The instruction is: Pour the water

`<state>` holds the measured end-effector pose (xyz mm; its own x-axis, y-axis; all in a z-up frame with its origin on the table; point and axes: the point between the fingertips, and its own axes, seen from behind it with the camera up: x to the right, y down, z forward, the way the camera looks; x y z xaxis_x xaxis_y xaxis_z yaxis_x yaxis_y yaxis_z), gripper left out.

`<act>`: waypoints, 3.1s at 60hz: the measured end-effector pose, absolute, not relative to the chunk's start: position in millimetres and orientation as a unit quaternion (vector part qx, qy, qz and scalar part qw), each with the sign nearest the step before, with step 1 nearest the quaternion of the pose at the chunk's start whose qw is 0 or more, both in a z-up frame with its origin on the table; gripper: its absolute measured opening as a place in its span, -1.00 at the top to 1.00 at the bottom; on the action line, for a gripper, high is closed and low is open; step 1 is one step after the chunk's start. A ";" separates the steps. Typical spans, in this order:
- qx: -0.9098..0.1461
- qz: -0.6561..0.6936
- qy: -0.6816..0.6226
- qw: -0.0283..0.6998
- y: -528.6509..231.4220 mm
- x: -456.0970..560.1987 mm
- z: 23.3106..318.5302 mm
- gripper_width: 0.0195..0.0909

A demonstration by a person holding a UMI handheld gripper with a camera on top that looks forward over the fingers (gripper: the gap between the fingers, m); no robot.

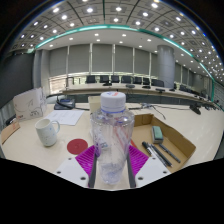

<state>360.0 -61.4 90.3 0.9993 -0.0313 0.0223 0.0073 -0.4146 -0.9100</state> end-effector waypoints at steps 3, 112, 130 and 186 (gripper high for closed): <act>-0.841 -0.022 0.006 0.540 -61.6 360.3 90.5 0.34; -0.657 -0.422 -0.354 0.515 70.3 186.3 256.8 0.52; -0.769 -0.150 -0.166 0.599 70.4 188.2 229.4 0.50; -0.864 0.040 -0.039 0.501 29.2 218.2 102.9 -0.88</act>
